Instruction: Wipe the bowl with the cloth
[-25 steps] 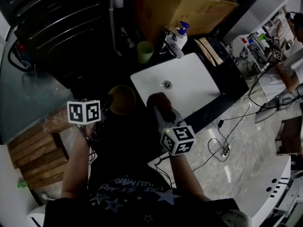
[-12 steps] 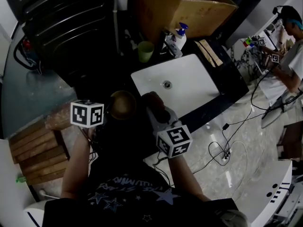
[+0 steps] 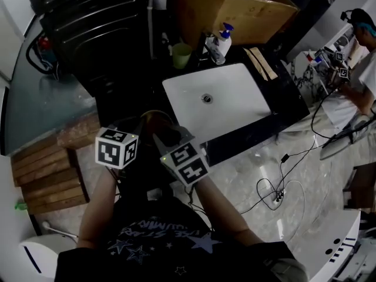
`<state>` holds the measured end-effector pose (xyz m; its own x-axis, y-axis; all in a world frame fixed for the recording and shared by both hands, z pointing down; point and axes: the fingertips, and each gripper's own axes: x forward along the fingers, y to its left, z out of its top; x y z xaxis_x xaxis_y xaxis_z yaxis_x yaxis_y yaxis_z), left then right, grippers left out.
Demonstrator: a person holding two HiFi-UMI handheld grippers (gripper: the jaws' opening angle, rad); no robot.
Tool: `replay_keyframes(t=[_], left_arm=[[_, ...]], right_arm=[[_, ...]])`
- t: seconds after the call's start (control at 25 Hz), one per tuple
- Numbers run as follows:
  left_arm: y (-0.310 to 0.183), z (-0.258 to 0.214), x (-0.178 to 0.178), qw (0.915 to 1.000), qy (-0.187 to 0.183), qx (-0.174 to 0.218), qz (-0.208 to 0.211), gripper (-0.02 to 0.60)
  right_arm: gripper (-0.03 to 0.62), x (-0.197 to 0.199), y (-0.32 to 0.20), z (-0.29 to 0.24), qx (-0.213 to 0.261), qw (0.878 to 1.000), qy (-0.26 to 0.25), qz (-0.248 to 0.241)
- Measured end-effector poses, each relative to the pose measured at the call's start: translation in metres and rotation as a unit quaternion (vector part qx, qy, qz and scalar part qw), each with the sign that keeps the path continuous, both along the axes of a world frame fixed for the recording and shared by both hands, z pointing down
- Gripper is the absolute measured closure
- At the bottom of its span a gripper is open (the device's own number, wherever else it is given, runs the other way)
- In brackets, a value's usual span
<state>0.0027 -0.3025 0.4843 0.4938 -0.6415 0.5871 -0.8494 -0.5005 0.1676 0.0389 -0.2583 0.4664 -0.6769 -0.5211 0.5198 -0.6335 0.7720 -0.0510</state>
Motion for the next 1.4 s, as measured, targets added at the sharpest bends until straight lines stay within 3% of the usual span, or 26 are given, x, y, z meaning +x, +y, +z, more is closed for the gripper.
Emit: replay_keyframes(t=[0.2, 0.4, 0.6, 0.76, 0.96, 1.08, 1.2, 1.32, 1.4], left_arm=[[0.025, 0.001, 0.003, 0.9998, 0.015, -0.011, 0.006, 0.56], [0.033, -0.008, -0.013, 0.9993, 0.036, -0.005, 0.004, 0.56], [0.033, -0.022, -0.034, 0.9986, 0.051, 0.013, 0.012, 0.56], [0.034, -0.03, -0.05, 0.9977, 0.053, 0.033, 0.027, 0.558], [0.037, -0.038, -0.057, 0.9956, 0.051, 0.055, 0.057, 0.558], [0.04, -0.043, -0.055, 0.9937, 0.044, 0.071, 0.075, 0.558], [0.042, -0.047, -0.056, 0.9924, 0.031, 0.084, 0.084, 0.558], [0.045, -0.046, -0.058, 0.992, 0.023, 0.087, 0.089, 0.558], [0.048, -0.044, -0.059, 0.992, 0.021, 0.085, 0.091, 0.557]], right_arm=[[0.54, -0.014, 0.003, 0.006, 0.018, 0.999, 0.031, -0.012], [0.54, -0.024, -0.004, 0.004, 0.051, 0.996, 0.078, 0.01], [0.54, -0.032, -0.009, -0.001, 0.086, 0.981, 0.166, 0.04], [0.54, -0.045, -0.003, 0.004, 0.105, 0.963, 0.247, 0.032], [0.54, -0.054, 0.004, 0.005, 0.103, 0.95, 0.293, 0.036], [0.54, -0.055, 0.008, 0.006, 0.095, 0.949, 0.297, 0.044], [0.542, -0.062, 0.015, 0.009, 0.061, 0.96, 0.269, 0.043], [0.542, -0.07, 0.024, 0.016, -0.009, 0.983, 0.176, 0.043], [0.542, -0.074, 0.03, 0.022, -0.062, 0.992, 0.099, 0.048]])
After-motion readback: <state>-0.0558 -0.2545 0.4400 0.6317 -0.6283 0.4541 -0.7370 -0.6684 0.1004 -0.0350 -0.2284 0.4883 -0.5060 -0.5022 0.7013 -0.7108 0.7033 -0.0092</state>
